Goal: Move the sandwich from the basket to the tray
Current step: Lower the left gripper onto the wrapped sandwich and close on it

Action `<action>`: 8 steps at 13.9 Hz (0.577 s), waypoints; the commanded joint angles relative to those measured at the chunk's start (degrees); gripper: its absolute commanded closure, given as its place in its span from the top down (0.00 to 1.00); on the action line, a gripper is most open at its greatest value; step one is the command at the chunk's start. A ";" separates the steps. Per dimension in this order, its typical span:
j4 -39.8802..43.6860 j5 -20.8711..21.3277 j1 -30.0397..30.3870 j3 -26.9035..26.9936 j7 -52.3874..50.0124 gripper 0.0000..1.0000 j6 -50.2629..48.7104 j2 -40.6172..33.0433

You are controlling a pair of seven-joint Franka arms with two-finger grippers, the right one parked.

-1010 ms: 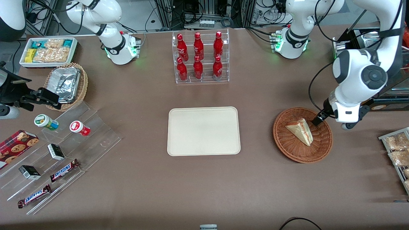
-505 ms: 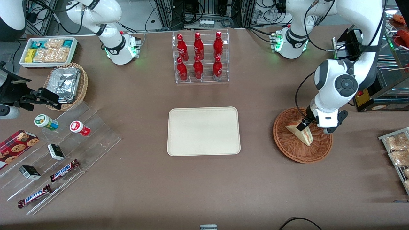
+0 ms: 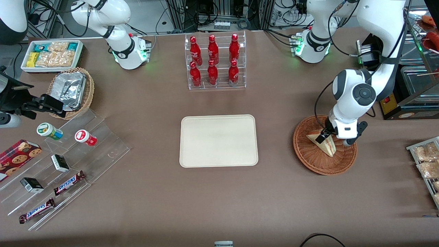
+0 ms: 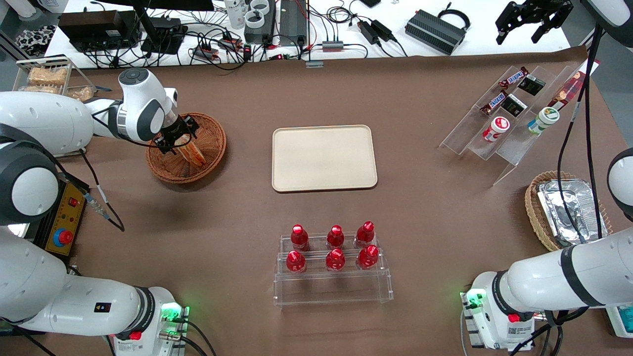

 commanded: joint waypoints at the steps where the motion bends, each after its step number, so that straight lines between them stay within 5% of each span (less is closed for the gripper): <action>1: 0.05 0.31 -0.33 0.18 -1.54 0.00 0.83 -0.10; 4: 0.14 0.57 -0.33 0.18 -0.75 0.00 -0.22 -1.23; 8: 4.52 0.75 -0.33 -2.80 3.46 0.00 -15.38 -7.20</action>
